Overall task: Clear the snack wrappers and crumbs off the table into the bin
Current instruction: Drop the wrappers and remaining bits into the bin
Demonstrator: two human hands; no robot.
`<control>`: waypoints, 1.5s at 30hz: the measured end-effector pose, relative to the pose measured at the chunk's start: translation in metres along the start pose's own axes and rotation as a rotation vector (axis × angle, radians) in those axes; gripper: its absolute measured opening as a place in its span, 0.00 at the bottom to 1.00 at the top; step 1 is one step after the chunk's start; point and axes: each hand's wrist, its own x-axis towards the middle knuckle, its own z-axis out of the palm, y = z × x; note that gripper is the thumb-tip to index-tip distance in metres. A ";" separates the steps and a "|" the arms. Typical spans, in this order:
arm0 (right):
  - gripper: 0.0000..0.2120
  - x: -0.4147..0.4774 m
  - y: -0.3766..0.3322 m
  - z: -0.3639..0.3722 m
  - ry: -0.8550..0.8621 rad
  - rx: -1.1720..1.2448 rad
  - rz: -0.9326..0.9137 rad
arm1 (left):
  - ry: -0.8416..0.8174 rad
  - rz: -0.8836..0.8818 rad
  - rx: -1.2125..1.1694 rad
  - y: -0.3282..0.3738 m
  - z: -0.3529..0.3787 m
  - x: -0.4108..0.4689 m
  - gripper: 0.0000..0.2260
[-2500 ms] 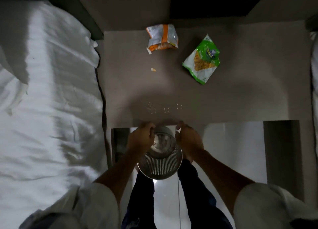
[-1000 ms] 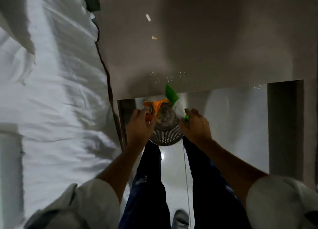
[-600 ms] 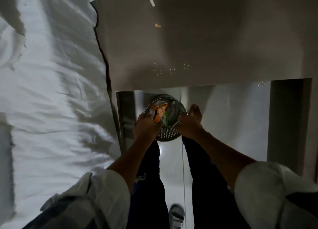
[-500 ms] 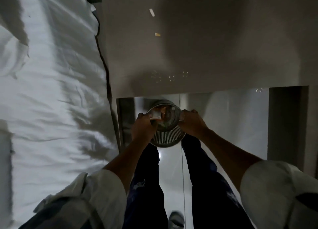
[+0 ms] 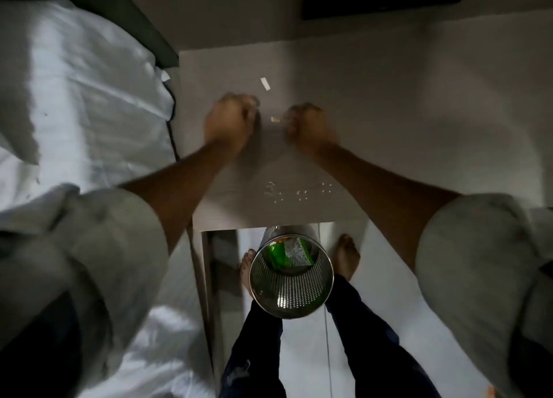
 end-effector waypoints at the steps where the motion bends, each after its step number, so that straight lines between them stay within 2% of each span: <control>1: 0.06 0.009 -0.001 0.003 0.013 -0.013 -0.011 | -0.009 0.025 0.017 0.000 -0.004 0.014 0.13; 4: 0.11 0.029 0.000 0.016 -0.013 -0.090 -0.030 | -0.041 0.078 0.063 -0.001 -0.006 0.049 0.16; 8: 0.12 0.034 0.001 0.025 0.039 -0.104 -0.009 | -0.164 0.173 0.118 0.003 0.001 0.074 0.23; 13: 0.11 0.029 -0.001 0.031 0.089 -0.232 -0.067 | -0.168 0.302 0.360 0.002 0.007 0.085 0.14; 16: 0.12 0.020 -0.002 0.032 0.082 -0.231 -0.054 | -0.132 0.328 0.399 0.004 0.005 0.074 0.13; 18: 0.12 0.004 0.000 0.033 0.054 -0.187 -0.017 | -0.131 0.275 0.341 0.003 0.004 0.051 0.14; 21: 0.10 -0.042 0.008 0.038 0.023 -0.051 0.121 | -0.133 0.080 0.088 0.005 0.012 -0.009 0.10; 26: 0.10 -0.152 0.024 0.066 -0.139 0.001 0.184 | -0.334 -0.108 -0.195 0.013 0.040 -0.138 0.09; 31: 0.10 -0.218 0.035 0.100 -0.092 -0.046 0.238 | -0.444 -0.195 -0.165 0.008 0.068 -0.219 0.11; 36: 0.13 -0.235 0.050 0.117 -0.334 -0.162 0.379 | -0.554 -0.184 -0.109 0.007 0.082 -0.262 0.14; 38: 0.12 -0.237 0.042 0.110 -0.324 -0.141 0.397 | -0.580 -0.196 -0.091 0.004 0.080 -0.273 0.16; 42: 0.08 -0.236 0.014 0.090 -0.220 0.002 0.337 | -0.444 -0.231 -0.235 0.002 0.054 -0.284 0.19; 45: 0.09 -0.227 -0.034 0.073 -0.129 0.138 0.294 | -0.245 -0.319 -0.370 -0.003 0.012 -0.286 0.13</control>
